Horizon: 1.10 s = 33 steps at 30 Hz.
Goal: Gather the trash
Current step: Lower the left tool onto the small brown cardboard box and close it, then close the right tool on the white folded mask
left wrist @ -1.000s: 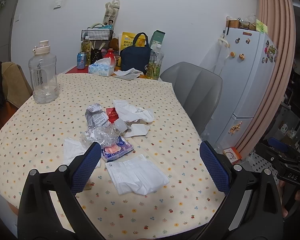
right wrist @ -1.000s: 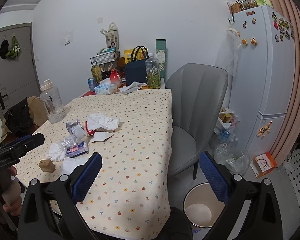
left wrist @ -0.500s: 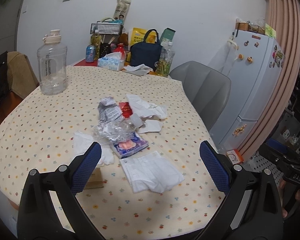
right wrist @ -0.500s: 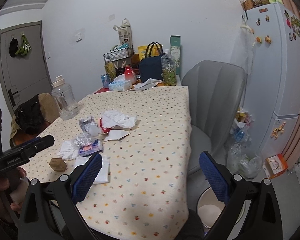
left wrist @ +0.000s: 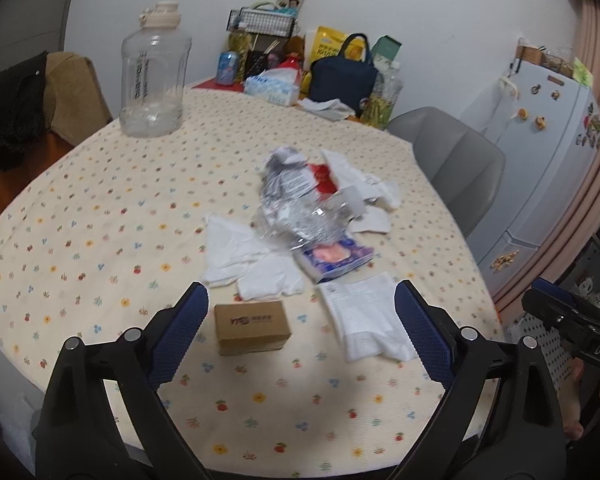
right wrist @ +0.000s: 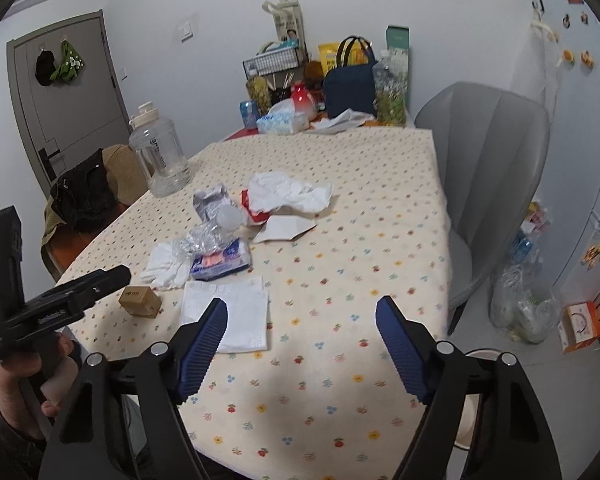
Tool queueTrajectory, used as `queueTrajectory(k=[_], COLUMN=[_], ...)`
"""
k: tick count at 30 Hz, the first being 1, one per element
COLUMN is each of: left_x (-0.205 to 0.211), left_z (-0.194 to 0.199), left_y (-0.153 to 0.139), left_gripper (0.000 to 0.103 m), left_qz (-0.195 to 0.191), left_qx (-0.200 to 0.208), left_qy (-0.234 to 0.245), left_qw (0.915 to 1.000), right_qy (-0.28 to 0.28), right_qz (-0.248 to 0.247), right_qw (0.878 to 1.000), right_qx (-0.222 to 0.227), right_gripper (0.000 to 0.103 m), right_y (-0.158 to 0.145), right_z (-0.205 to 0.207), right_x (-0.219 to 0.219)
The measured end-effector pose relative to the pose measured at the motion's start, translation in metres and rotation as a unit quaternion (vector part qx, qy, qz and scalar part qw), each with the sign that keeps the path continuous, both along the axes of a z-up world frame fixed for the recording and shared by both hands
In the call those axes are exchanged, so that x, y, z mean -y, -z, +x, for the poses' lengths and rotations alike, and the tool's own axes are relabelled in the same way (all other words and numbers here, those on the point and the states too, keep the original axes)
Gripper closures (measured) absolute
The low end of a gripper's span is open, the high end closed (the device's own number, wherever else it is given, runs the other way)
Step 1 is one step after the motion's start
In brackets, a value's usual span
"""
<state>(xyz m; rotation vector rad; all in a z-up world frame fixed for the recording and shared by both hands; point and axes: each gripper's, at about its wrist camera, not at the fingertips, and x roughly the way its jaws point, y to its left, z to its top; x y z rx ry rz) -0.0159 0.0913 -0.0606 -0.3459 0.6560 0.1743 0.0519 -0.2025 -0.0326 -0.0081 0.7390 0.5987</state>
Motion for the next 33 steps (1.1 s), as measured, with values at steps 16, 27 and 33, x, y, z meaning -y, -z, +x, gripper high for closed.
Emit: queueTrajectory(k=[16, 27, 33], left_x=[-0.017, -0.024, -0.022], left_z=[0.012, 0.0, -0.002], left_y=[0.045, 0.027, 0.018], left_gripper=[0.045, 0.051, 0.051], left_qz=[-0.002, -0.015, -0.008], left_qx=[-0.067, -0.049, -0.042], left_qy=[-0.025, -0.028, -0.024], left_qw=[0.9974, 0.9983, 0.9988], right_qy=[-0.04, -0.068, -0.065], right_qz=[-0.024, -0.046, -0.061], right_qw=[0.998, 0.994, 0.993], right_qx=[-0.053, -0.076, -0.073], right_gripper=[0.028, 0.036, 0.07], right_y=[0.036, 0.063, 0.071], right_z=[0.005, 0.008, 0.012], right_x=[-0.038, -0.072, -0.079])
